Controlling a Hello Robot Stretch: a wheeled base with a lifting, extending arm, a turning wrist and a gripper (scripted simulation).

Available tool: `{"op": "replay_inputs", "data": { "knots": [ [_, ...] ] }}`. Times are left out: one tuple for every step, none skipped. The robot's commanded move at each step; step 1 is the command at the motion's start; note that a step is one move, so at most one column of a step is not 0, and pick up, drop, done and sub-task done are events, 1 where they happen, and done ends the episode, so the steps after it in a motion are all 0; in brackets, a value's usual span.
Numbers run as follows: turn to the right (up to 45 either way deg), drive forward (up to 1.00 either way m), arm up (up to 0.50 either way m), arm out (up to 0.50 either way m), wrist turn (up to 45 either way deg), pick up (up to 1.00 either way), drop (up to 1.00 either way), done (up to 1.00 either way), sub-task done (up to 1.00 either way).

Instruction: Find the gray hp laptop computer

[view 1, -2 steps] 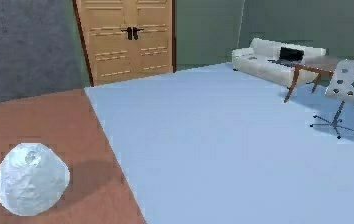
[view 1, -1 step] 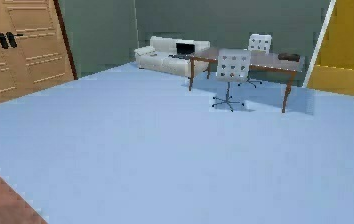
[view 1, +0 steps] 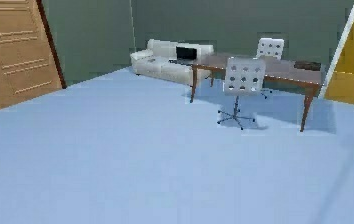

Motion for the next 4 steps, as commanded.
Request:
{"op": "replay_inputs", "data": {
  "knots": [
    [30.0,0.0,0.0,0.0,0.0,0.0,0.0,0.0,0.0],
    [3.0,0.0,0.0,0.0,0.0,0.0,0.0,0.0,0.0],
    [0.0,0.8,0.0,0.0,0.0,0.0,0.0,0.0,0.0],
    [30.0,0.0,0.0,0.0,0.0,0.0,0.0,0.0,0.0]
  ]
}}
